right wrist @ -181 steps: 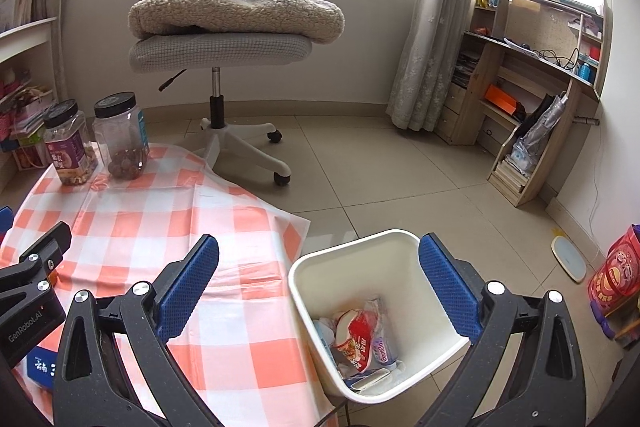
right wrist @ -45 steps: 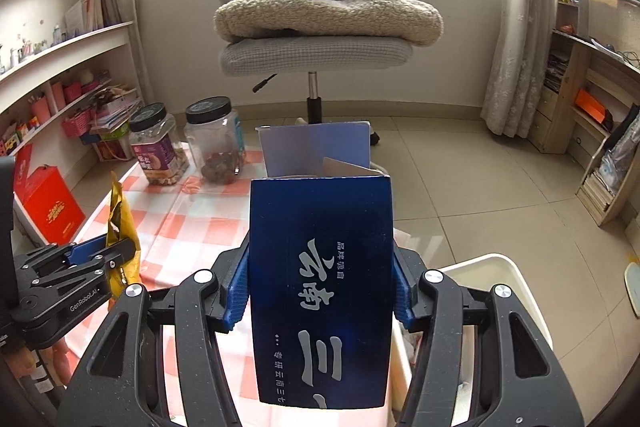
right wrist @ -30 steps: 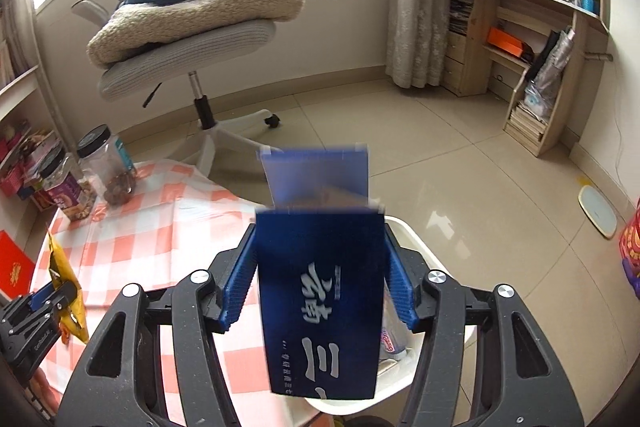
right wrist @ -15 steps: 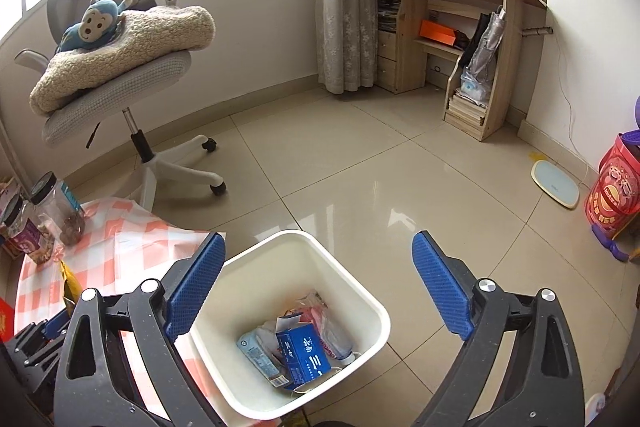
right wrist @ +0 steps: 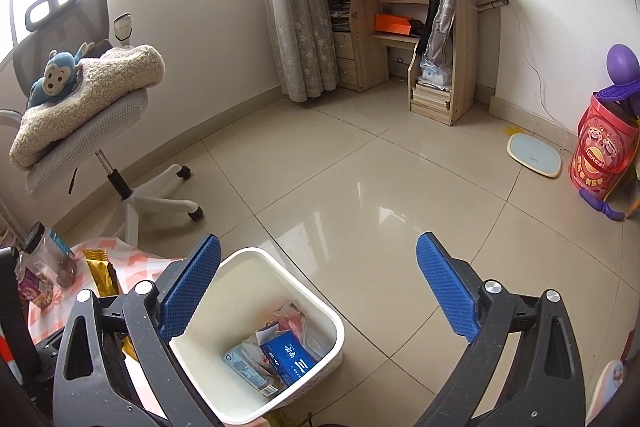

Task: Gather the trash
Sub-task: 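Carry the yellow packet over the bin and open the left gripper, then grasp the white paper cup on its side with the left gripper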

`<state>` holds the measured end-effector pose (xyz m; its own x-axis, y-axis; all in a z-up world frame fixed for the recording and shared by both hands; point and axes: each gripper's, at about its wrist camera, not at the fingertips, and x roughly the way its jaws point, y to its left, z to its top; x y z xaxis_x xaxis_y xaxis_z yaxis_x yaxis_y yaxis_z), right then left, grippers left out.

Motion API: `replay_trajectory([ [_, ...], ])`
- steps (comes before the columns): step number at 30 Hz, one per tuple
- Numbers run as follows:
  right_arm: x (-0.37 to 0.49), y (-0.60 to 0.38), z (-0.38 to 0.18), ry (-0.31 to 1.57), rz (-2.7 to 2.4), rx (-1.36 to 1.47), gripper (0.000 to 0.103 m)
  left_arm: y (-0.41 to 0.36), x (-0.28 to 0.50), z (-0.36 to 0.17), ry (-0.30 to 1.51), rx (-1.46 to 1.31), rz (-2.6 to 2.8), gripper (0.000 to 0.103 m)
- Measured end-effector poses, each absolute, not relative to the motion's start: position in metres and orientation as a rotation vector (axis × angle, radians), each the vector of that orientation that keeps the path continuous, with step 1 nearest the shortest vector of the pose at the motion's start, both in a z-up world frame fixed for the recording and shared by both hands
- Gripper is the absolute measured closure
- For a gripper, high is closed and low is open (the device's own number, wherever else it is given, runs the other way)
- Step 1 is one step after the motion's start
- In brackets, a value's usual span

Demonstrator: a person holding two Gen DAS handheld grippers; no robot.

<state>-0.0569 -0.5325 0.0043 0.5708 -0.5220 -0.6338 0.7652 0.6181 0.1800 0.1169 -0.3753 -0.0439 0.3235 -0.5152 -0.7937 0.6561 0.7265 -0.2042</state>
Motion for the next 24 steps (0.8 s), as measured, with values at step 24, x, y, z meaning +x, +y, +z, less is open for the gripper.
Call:
replay_trajectory([
  [24, -0.005, -0.46, 0.003, 0.68, -0.601, 0.323, 0.007, -0.233, 0.109, -0.066, 1.093, 0.431, -0.783, 0.025],
])
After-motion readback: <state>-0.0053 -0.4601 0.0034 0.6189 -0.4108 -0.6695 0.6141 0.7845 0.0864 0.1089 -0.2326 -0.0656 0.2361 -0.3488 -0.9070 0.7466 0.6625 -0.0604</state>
